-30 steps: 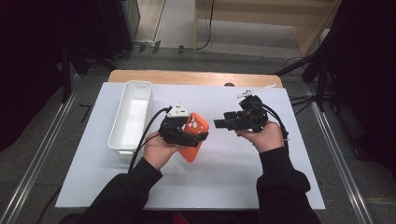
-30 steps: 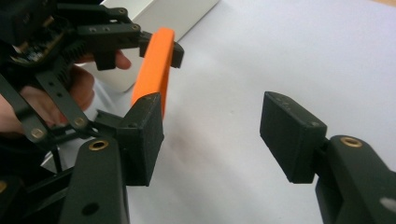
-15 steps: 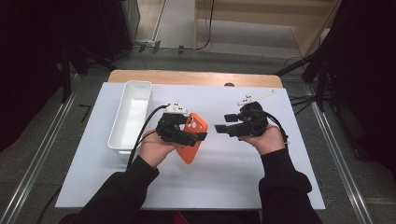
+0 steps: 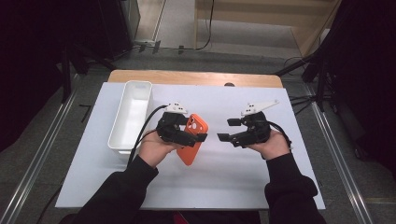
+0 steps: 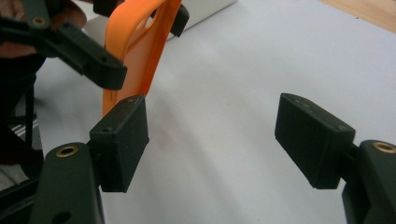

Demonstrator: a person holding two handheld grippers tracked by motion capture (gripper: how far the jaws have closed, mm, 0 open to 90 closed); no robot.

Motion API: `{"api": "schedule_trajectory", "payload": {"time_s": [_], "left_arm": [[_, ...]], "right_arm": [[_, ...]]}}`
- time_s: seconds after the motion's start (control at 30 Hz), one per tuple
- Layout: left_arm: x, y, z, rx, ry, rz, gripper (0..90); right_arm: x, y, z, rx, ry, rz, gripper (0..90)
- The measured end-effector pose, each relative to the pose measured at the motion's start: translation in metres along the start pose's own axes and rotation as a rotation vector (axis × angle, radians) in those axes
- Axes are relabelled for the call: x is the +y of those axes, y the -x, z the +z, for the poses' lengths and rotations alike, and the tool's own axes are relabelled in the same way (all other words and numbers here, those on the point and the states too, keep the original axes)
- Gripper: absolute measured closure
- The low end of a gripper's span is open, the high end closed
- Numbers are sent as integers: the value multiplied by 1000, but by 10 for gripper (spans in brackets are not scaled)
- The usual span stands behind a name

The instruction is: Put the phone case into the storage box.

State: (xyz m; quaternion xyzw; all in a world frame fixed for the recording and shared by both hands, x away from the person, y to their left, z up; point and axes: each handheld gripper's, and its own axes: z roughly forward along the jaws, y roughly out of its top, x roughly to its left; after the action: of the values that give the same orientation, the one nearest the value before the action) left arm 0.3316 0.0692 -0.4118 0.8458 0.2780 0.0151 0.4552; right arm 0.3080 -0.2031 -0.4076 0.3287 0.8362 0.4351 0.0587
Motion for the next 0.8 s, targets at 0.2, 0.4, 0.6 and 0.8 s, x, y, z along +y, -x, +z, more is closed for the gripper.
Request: {"api": "schedule_trajectory", "payload": {"time_s": [0.2,0.4,0.6,0.8], "left_arm": [[0,-1,-1,-15,2,-6,165],[1,-4,-4,-13,5,-11,164],[1,-4,-5,-25,1,-17,164],[1,-6,-6,-38,7,-26,164]], "right_arm": [[-9,-4,-2,5,-10,8,235],[-19,-7,0,15,-17,12,235],[-28,-13,4,29,-19,-11,236],[-40,-19,4,11,-5,-18,236]]}}
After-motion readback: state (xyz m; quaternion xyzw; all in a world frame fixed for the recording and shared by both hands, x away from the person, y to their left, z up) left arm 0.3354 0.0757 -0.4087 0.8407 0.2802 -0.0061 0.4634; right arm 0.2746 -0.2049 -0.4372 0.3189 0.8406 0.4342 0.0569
